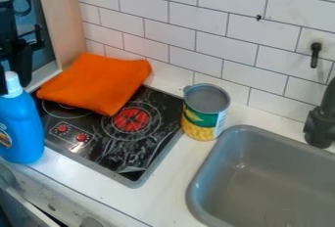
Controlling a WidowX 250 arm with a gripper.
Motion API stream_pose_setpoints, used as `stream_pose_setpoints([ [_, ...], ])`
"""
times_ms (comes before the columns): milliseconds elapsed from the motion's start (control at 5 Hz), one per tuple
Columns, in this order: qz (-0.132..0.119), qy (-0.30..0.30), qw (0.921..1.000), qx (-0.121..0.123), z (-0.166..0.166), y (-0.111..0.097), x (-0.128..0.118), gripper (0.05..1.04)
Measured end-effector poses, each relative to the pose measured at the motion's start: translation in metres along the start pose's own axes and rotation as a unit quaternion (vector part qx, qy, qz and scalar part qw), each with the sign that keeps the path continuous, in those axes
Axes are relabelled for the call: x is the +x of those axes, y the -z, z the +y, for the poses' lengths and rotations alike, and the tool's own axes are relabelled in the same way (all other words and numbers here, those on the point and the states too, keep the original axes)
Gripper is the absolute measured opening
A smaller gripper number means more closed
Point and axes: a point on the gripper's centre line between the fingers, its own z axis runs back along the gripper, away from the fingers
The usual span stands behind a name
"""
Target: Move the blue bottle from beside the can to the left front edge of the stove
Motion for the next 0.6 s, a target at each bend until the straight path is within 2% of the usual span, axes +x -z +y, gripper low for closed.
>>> stream_pose_setpoints([
  [200, 0.008, -0.003, 1.0, 0.001, 0.003, 0.002, 0.001, 0.834],
  [400, 0.008, -0.005, 0.9999, -0.004, 0.001, 0.0, 0.002, 1.011],
  [600, -0.021, 0.004, 0.9997, -0.012, -0.006, -0.019, 0.012, 1.007],
])
